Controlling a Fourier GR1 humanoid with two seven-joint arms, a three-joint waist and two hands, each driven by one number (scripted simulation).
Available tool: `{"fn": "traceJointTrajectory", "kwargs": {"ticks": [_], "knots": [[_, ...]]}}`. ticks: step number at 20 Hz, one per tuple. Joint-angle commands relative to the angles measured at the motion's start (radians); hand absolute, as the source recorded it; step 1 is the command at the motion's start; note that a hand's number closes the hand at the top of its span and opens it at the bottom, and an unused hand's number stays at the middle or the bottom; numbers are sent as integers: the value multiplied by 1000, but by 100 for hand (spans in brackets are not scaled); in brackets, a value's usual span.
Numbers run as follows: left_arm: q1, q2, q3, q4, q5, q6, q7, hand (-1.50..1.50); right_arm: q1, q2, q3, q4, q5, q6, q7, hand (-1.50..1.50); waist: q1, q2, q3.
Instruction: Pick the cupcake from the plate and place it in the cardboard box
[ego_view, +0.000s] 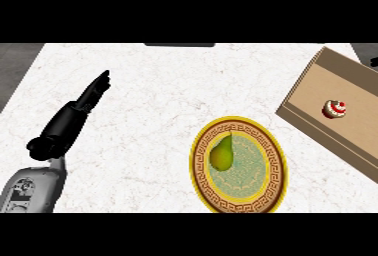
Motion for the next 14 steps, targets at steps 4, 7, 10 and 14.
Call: {"fn": "traceJointTrajectory", "kwargs": {"ticks": [4, 7, 10, 14], "knots": [[13, 11, 12, 18, -10, 3, -29, 0, -87, 97, -344, 136, -349, 47, -15, -150, -19, -2, 1], [21, 0, -4, 0, -15, 4, -18, 0, -108, 43, -459, 241, -448, 104, 59, -150, -6, 3, 2], [25, -1, 3, -6, -2, -3, -20, 0, -111, -39, -519, 312, -492, 124, 116, -150, 4, 7, 1], [4, -10, -8, -7, -30, 17, -20, 0, -103, -102, -568, 340, -531, 91, 116, -150, 12, 12, 2]]}}
